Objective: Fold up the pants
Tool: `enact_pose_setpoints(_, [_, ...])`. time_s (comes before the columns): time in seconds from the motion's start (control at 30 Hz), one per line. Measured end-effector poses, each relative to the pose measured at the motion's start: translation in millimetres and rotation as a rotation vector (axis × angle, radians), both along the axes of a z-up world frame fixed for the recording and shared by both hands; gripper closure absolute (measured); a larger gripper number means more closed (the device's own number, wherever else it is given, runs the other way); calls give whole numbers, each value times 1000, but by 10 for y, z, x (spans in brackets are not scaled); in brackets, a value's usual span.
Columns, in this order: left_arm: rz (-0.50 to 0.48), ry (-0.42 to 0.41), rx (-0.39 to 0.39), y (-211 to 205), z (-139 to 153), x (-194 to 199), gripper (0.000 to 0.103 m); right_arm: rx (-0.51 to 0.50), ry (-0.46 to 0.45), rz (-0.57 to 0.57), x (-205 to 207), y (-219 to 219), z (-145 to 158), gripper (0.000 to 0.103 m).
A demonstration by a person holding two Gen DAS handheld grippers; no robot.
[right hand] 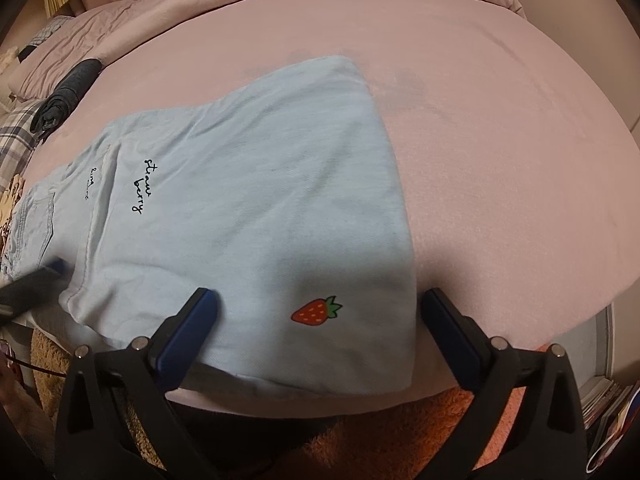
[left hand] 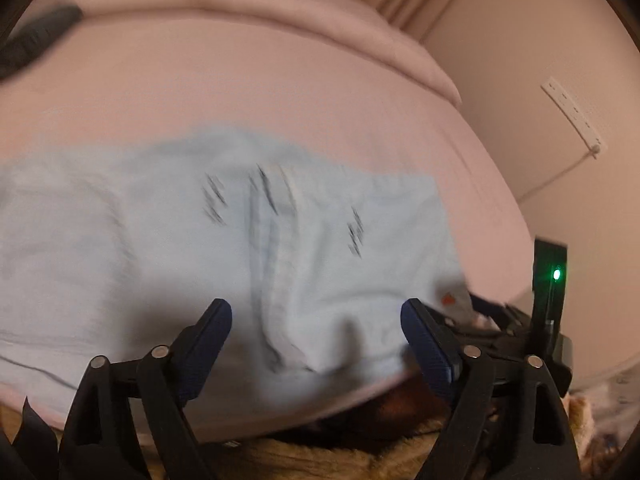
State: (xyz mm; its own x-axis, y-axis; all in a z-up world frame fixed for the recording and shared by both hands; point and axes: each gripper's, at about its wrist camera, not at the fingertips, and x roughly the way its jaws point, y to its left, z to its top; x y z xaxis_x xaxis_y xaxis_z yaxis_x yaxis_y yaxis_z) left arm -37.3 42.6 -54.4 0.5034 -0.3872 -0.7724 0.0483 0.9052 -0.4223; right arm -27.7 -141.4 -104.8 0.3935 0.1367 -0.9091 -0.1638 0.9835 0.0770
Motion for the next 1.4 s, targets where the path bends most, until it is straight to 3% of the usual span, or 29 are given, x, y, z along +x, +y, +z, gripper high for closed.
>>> enact_pose_setpoints(0.13, [75, -38, 60, 273, 165, -43, 17, -5, 3, 0, 1, 14, -5, 0])
enact_pose_setpoints(0.33, [267, 1, 115, 898, 134, -137, 16, -7, 1, -1, 7, 19, -2, 0])
enact_pose_setpoints(0.43, [393, 11, 99, 1249, 125, -246, 16, -11, 2, -1, 1, 43, -3, 0])
enact_pose_setpoints(0.57, [607, 12, 19, 1842, 131, -549, 16, -19, 17, 0, 31, 66, 5, 0])
enact_pose_setpoints(0.7, [719, 53, -20, 2136, 50, -759, 16, -52, 51, -15, 142, 93, 100, 6])
enact_pose_setpoints(0.83, [767, 93, -43, 2267, -77, -875, 16, -108, -62, -29, 169, 144, 453, 8])
enact_pose_setpoints(0.93, [774, 116, -93, 2214, -191, -857, 16, -40, -150, 3, 166, 248, 740, 8])
enact_pose_setpoints(1.0, [753, 115, -168, 2202, -290, -843, 16, 18, -149, 41, 190, 357, 763, 8])
enact_pose_setpoints(1.1, [748, 155, -216, 2152, -424, -769, 16, 53, -80, 96, 223, 595, 574, 8])
enact_pose_setpoints(1.27, [727, 148, -142, 2048, -405, -688, 17, 24, 58, 188, 254, 890, 41, 4])
enact_pose_setpoints(1.3, [722, 150, -126, 2032, -410, -677, 20, -15, 26, 201, 226, 948, 6, 3])
enact_pose_setpoints(1.4, [705, 149, -40, 1959, -399, -650, 49, -70, -3, 209, 195, 1059, -3, 2])
